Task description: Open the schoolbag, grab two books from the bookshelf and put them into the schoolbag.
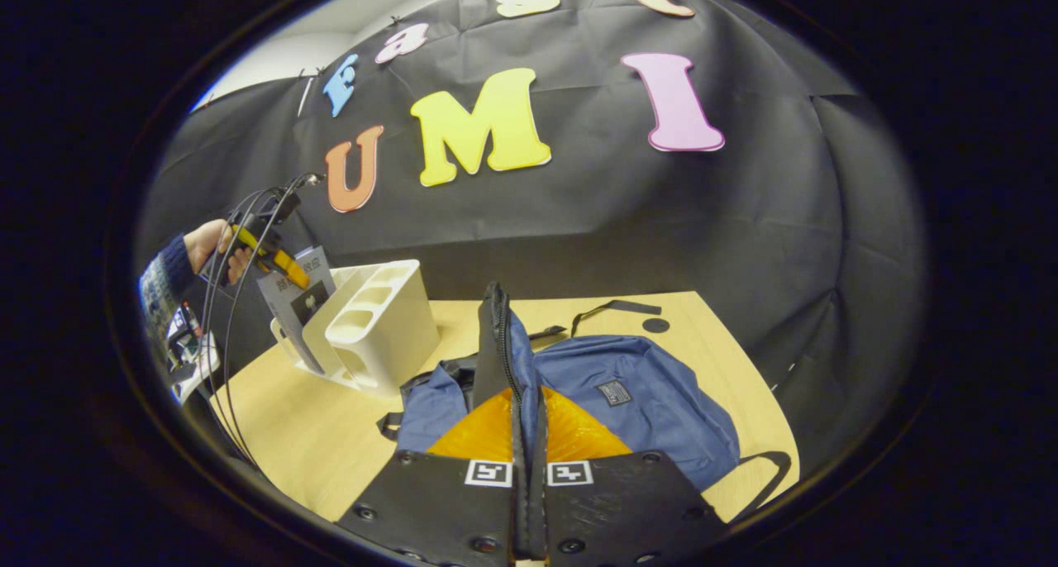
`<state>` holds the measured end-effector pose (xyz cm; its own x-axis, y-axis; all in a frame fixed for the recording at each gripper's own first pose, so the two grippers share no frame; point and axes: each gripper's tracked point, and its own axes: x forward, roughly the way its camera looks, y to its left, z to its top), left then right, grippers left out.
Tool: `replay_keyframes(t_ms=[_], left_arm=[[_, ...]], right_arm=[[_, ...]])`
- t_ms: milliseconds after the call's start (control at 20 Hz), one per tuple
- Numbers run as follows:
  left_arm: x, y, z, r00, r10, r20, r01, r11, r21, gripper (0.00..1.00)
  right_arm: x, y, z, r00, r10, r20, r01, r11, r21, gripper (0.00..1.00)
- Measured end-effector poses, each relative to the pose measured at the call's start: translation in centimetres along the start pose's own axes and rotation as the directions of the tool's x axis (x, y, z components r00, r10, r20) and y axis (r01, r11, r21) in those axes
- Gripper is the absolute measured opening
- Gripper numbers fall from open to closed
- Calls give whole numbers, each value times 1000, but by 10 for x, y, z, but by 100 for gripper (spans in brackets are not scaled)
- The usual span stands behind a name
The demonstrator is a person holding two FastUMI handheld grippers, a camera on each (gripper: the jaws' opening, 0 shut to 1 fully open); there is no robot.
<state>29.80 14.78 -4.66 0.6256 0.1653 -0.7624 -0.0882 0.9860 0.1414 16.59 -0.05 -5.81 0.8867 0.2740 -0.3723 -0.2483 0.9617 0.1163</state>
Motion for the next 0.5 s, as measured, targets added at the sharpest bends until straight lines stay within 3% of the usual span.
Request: replay_keyframes(t_ms=[300, 500], left_arm=[[-47, 16, -13, 995, -25, 96, 36, 993, -114, 43], [-80, 22, -36, 986, -72, 150, 97, 981, -170, 43]], right_arm=[[0, 2, -1, 1000, -2, -7, 2, 1000, 1, 1], [0, 2, -2, 1000, -8, -8, 8, 1000, -4, 1]])
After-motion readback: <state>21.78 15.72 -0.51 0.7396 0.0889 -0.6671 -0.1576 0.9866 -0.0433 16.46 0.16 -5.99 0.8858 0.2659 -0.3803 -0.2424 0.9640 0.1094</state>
